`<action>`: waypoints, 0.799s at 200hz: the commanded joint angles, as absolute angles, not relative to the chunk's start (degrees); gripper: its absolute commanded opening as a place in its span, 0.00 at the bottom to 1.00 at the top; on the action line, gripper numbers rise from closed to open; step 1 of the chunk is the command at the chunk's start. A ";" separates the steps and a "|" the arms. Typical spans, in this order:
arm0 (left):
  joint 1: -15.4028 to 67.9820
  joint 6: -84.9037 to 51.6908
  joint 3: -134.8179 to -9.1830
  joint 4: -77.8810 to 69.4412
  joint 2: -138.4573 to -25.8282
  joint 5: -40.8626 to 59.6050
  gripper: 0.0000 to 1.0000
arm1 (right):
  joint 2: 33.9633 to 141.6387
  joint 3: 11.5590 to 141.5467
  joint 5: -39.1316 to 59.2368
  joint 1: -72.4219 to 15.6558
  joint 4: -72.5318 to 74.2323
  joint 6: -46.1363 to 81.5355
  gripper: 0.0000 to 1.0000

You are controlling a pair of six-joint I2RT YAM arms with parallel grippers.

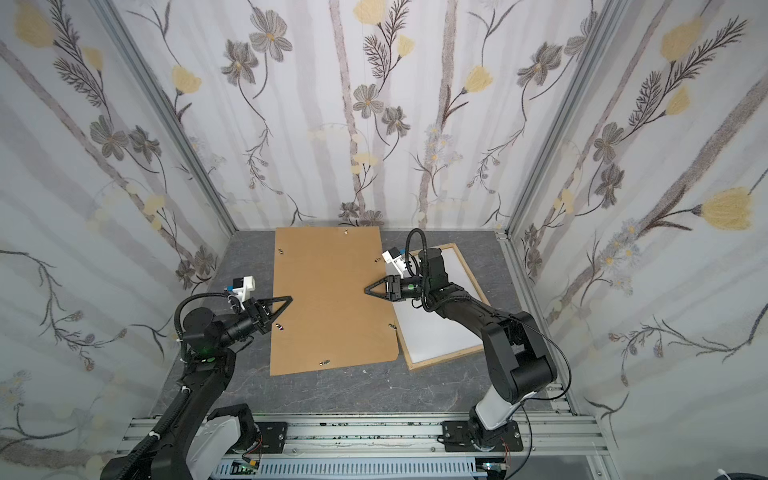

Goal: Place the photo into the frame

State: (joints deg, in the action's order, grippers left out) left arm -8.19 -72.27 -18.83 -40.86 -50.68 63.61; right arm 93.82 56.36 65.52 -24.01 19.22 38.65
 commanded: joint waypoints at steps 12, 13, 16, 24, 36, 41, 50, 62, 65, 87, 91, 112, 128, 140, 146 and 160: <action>-7.95 -72.19 -18.45 -45.48 -51.33 64.07 0.00 | 93.01 56.41 68.37 -24.52 23.07 39.27 0.09; -7.93 -72.18 -18.45 -45.46 -51.37 64.07 0.00 | 93.00 56.37 68.42 -24.52 23.09 39.32 0.08; -7.99 -72.04 -18.46 -45.35 -51.38 64.07 0.00 | 92.97 56.35 68.43 -24.52 23.04 39.23 0.07; -7.95 -71.60 -18.46 -44.96 -51.61 63.99 0.00 | 92.76 56.41 68.51 -24.43 22.91 39.25 0.02; -7.92 -70.89 -18.47 -44.26 -51.77 63.90 0.00 | 92.50 56.56 68.75 -24.43 22.59 39.23 0.00; -7.99 -70.61 -18.50 -43.97 -51.84 63.82 0.00 | 92.39 56.59 68.82 -24.39 22.53 39.17 0.00; -7.93 -70.26 -18.55 -43.70 -51.87 63.68 0.00 | 92.20 56.69 68.97 -24.43 22.45 39.03 0.00; -8.06 -69.73 -18.70 -43.05 -51.92 63.54 0.00 | 91.84 56.68 69.21 -24.43 22.37 38.95 0.00; -8.05 -69.64 -18.76 -42.93 -51.94 63.54 0.00 | 91.78 56.64 69.25 -24.43 22.38 39.01 0.00; -8.08 -68.74 -18.94 -41.84 -52.03 63.37 0.00 | 91.83 56.83 69.62 -24.43 21.72 38.40 0.00; -8.06 -68.50 -19.04 -41.61 -52.11 63.29 0.00 | 91.76 56.94 69.68 -24.43 21.37 38.18 0.00; -8.24 -67.17 -19.42 -39.16 -52.39 62.45 0.00 | 89.61 57.49 69.12 -24.32 18.32 36.08 0.00; -8.35 -66.44 -19.62 -38.07 -52.56 62.05 0.08 | 89.30 58.94 67.63 -24.10 12.80 32.74 0.00; -8.33 -66.35 -19.86 -37.70 -52.61 61.88 0.12 | 89.38 60.76 65.85 -23.76 6.70 29.26 0.00; -8.34 -66.26 -19.86 -37.66 -52.63 61.88 0.13 | 89.26 61.61 64.72 -23.55 3.83 27.46 0.00; -8.35 -65.88 -20.08 -37.08 -52.51 61.83 0.15 | 88.10 62.25 63.20 -23.51 0.95 24.72 0.00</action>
